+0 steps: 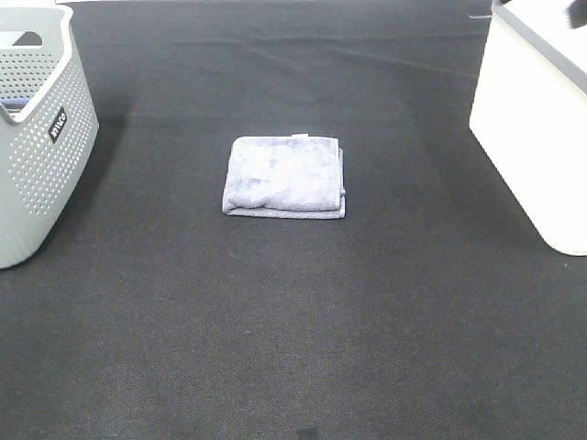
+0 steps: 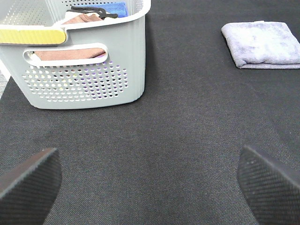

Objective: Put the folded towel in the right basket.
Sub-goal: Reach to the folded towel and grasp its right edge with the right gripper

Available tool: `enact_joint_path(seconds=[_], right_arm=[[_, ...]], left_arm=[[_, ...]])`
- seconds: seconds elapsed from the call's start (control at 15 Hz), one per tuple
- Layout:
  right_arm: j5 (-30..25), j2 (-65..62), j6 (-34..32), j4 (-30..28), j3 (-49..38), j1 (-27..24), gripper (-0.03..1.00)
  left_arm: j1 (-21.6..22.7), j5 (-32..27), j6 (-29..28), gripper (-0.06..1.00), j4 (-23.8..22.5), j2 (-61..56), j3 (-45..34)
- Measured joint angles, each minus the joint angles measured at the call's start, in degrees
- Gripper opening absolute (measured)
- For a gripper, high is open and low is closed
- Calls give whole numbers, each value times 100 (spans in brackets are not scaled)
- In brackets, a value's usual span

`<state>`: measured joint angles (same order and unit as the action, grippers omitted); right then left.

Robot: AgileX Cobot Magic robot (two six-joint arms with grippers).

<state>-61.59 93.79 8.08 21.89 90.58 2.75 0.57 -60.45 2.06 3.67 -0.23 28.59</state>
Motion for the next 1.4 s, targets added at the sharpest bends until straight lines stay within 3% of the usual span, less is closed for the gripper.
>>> enact_joint_path(seconds=[0.4,0.87,1.2,1.4], right_arm=[[-138,1684,292,1089,693,69,76],[-178,3386,493,1169,1816,733,76],[-550,4710,493,1295,3071,825,76],[-567,5076,493,1289,3398,825,76]], left_arm=[[0,0,0,97,0,0,0],[0,0,0,97,0,0,0],[0,0,0,97,0,0,0],[0,0,0,97,0,0,0]])
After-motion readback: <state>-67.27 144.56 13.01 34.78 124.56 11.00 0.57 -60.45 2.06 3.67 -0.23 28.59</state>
